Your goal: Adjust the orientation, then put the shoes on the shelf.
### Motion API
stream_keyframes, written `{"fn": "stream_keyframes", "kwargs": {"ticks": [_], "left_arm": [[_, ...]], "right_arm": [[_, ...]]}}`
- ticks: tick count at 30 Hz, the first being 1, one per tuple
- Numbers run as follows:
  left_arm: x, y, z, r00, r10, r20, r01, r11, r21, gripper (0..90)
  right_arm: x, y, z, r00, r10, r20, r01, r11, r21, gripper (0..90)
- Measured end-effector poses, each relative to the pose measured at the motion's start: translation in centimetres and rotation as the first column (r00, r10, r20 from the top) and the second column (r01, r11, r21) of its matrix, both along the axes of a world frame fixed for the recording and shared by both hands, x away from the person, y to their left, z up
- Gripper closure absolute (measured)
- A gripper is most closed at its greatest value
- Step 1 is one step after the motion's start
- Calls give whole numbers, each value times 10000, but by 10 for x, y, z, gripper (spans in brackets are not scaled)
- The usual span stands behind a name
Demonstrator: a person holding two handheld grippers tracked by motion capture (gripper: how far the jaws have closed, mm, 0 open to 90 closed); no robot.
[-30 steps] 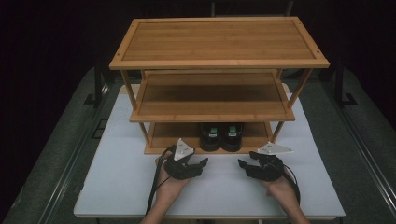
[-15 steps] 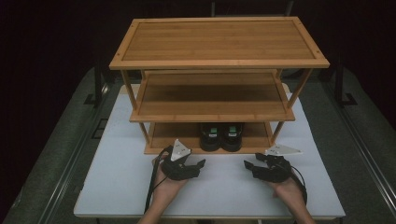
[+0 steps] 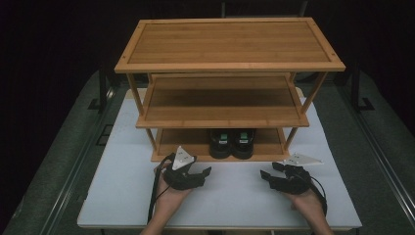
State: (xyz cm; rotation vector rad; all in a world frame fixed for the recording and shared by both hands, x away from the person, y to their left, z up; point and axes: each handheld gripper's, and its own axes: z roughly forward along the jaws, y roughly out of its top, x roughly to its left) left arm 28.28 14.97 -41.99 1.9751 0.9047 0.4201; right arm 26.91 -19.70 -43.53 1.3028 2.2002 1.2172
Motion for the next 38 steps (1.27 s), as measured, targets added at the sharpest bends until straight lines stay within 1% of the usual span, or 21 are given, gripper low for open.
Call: {"fn": "stream_keyframes", "kwargs": {"ticks": [6,14,22,25,30,34,36,38], "left_arm": [[-4,5,1,10000,-33,39,32,10000,51,335],[-9,19,-1,9999,127,-13,-127,9999,88,328],[-14,34,-2,9997,226,-94,-225,9997,87,317],[-16,38,-2,9996,273,-107,-272,9996,75,309],[-21,44,-3,9997,166,-176,-164,9998,121,302],[-26,49,-5,9995,200,-254,-200,9998,10,285],[-29,51,-7,9994,169,-295,-170,9999,-22,282],[-32,54,-10,9992,133,-389,-145,9994,-311,271]], "right_arm": [[-6,-9,0,9999,-164,46,164,9998,112,406],[-13,-16,1,9998,-206,29,205,9997,110,401],[-23,-25,0,9996,-262,89,261,9996,104,388],[-27,-29,0,9993,-373,55,372,9991,204,375],[-33,-37,-1,9989,-472,9,471,9981,396,336],[-38,-42,-3,9985,-537,-53,539,9972,522,308],[-42,-44,-4,9983,-572,-54,574,9961,675,297],[-45,-45,-5,9982,-595,-37,596,9948,826,287]]}}
